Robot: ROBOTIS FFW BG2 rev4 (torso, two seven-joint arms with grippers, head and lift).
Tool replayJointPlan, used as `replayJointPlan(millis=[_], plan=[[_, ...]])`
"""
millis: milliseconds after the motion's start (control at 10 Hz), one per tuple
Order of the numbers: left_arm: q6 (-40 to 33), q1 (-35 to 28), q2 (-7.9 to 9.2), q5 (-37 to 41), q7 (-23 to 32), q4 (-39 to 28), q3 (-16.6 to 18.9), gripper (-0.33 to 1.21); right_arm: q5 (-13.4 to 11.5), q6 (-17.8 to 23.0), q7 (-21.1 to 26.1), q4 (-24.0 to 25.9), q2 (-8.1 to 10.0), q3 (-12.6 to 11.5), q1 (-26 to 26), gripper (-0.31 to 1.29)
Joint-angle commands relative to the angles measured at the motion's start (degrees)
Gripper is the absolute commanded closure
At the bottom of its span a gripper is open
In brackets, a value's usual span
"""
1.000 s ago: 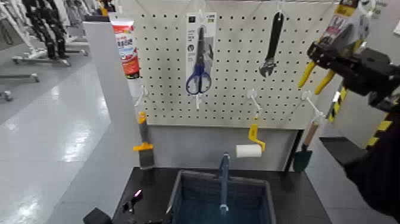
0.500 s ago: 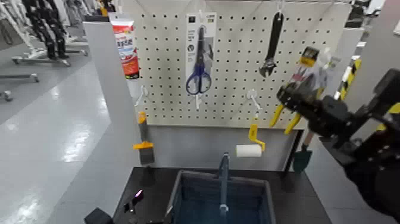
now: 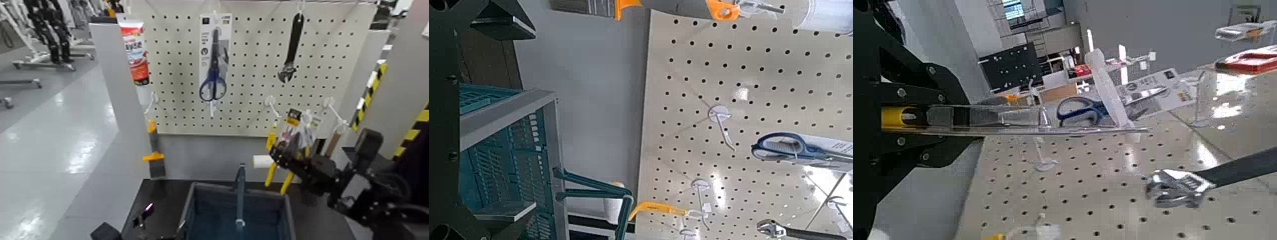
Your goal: Put the yellow pliers into the crate.
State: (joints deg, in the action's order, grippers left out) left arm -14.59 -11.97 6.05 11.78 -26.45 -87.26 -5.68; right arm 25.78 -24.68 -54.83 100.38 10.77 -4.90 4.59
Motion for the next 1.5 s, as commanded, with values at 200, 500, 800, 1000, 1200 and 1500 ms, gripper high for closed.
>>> replayJointPlan(millis=[200,500,800,1000,1200,1500], plan=[[0.0,0.0,0.02,0.1,0.0,0.1,0.0,0.10,-3.0,-0.3,-0.3,-6.8,-0.93,3.1,-2.0,1.16],[0.0,0.0,0.02,0.1,0.0,0.1,0.0,0.10,-5.7,-0.5,-0.3,-10.5,-0.75,3.8,-2.4,1.16],[0.1,0.0,0.11,0.2,0.0,0.2,-0.2,0.10,-8.4,-1.2,0.1,-13.7,-0.75,4.0,-2.0,1.16],[0.1,0.0,0.11,0.2,0.0,0.2,-0.2,0.10,-9.5,-2.2,0.8,-14.1,-0.75,4.0,-2.0,1.15],[0.1,0.0,0.11,0.2,0.0,0.2,-0.2,0.10,-9.1,-5.7,1.5,-14.1,-0.75,3.8,-1.7,0.41],[0.1,0.0,0.11,0.3,0.0,0.2,-0.2,0.10,-7.9,-5.0,1.7,-13.6,-0.66,3.1,-1.7,0.04]])
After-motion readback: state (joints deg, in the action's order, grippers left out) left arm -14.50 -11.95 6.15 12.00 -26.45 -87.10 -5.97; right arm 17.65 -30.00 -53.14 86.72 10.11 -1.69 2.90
